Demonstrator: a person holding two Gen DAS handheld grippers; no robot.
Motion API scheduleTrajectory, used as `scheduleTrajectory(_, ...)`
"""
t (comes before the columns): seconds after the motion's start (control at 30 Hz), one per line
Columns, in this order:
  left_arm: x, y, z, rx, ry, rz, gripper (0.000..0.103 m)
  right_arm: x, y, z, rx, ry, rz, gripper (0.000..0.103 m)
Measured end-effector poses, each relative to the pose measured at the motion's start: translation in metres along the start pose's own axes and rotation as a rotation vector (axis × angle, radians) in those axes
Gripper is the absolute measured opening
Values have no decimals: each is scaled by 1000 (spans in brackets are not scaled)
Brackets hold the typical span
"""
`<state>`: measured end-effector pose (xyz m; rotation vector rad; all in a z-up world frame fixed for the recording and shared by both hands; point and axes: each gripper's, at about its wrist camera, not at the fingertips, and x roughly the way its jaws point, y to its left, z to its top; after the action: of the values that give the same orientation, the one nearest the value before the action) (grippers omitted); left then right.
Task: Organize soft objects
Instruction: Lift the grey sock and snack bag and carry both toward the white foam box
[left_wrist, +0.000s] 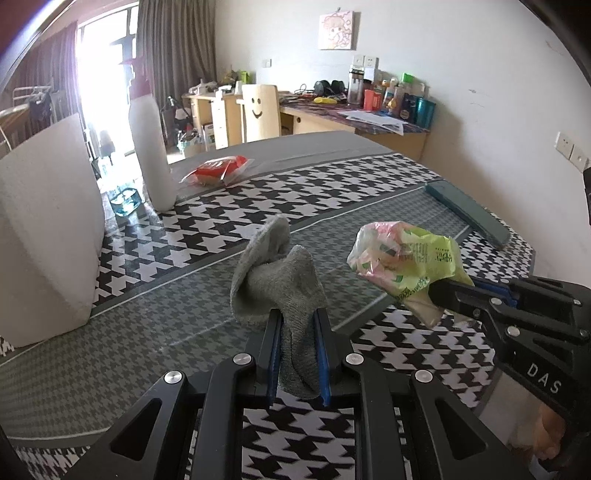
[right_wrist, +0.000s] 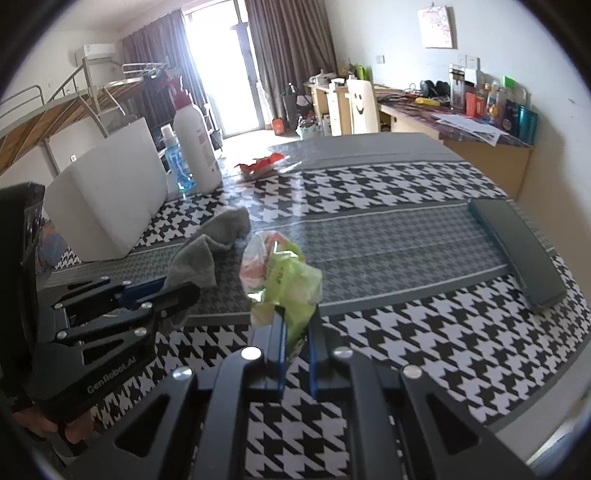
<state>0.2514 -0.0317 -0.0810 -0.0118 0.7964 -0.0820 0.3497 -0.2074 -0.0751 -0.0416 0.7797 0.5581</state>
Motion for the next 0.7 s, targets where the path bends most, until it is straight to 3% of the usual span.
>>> scheduleTrajectory(0.7, -65, -16, -13, 51, -137, -7, 18, -55, 8, -12, 19, -118, -25, 12)
